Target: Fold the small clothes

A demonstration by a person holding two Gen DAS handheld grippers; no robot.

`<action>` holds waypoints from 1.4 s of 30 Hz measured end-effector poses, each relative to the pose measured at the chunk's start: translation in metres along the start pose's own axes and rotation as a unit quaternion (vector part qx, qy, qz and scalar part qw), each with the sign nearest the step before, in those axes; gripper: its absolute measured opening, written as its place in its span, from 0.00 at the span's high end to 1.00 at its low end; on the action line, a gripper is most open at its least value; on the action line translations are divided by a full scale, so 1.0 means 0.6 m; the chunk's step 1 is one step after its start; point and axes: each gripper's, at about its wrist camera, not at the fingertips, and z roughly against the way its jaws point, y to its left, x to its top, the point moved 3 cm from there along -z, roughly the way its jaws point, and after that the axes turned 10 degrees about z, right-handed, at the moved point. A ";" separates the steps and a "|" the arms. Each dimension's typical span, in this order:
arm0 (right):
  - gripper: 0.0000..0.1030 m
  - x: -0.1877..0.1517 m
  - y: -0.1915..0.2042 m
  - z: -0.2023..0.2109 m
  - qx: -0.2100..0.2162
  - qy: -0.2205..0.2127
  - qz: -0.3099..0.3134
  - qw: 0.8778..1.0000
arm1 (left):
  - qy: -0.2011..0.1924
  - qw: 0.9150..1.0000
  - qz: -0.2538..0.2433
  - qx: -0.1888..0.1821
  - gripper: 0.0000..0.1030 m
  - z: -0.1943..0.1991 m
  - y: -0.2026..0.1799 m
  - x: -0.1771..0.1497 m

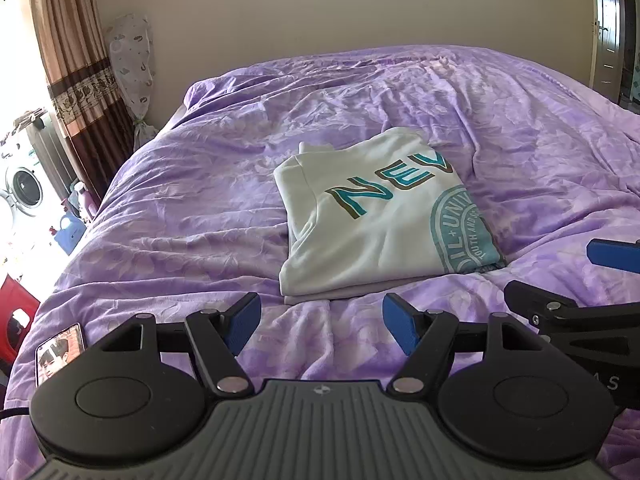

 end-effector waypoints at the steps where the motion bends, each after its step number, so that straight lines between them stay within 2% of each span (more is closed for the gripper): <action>1: 0.21 0.000 0.000 0.001 -0.001 -0.002 0.002 1.000 | 0.000 1.000 0.000 0.000 0.21 0.000 0.000 0.000; 42: 0.21 0.005 0.001 0.004 -0.004 -0.013 0.017 1.000 | 0.004 1.000 -0.001 -0.001 0.20 -0.002 -0.001 0.000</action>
